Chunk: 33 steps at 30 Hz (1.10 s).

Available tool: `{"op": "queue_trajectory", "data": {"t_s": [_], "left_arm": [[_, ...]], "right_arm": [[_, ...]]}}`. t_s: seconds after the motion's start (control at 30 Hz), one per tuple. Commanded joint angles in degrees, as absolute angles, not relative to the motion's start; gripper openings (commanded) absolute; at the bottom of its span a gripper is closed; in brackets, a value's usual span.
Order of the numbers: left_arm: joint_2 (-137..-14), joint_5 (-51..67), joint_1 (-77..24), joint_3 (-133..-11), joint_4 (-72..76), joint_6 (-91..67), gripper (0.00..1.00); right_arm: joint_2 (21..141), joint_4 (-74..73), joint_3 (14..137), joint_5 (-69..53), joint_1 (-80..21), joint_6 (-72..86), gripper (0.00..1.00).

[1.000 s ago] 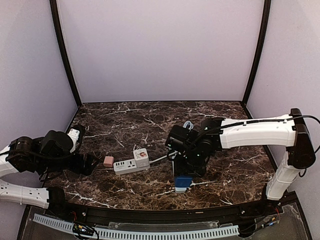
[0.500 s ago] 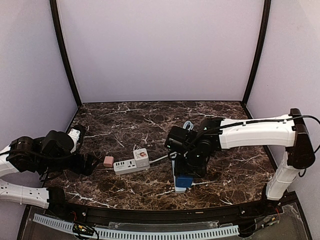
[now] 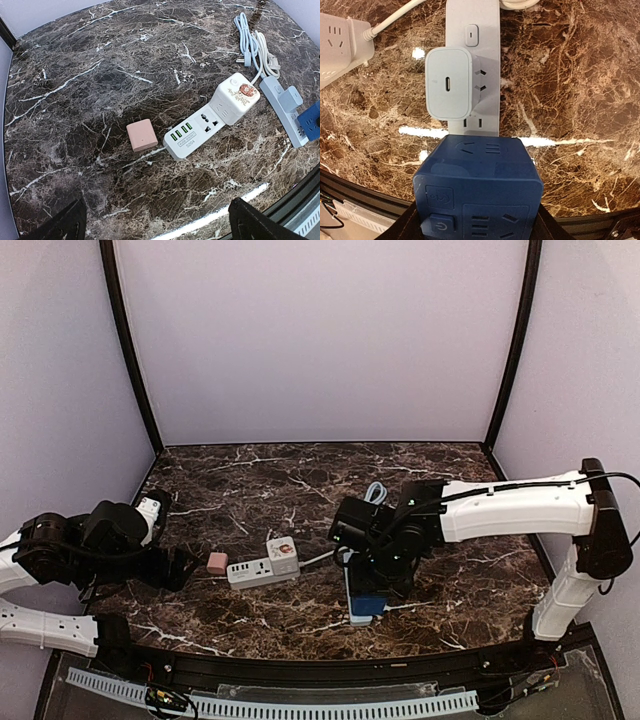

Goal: Insert the plug

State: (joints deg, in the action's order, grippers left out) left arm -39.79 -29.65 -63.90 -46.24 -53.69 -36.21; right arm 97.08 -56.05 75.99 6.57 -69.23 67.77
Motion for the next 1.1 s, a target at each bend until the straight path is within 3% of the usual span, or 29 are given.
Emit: {"op": "queue_trajectory", "data": {"t_s": [0.0,1.07], "left_arm": [[-39.3,-30.8,-63.7,-46.0,-55.9,-36.5,1.0],[-38.2,-31.5,-63.7,-46.0,-56.3,-36.9,1.0]], "right_arm": [[98.3,-55.7,75.6,4.6,-70.1,68.3,0.0],[92.9,-53.8,74.1,7.6,-69.5,71.5,0.0]]}}
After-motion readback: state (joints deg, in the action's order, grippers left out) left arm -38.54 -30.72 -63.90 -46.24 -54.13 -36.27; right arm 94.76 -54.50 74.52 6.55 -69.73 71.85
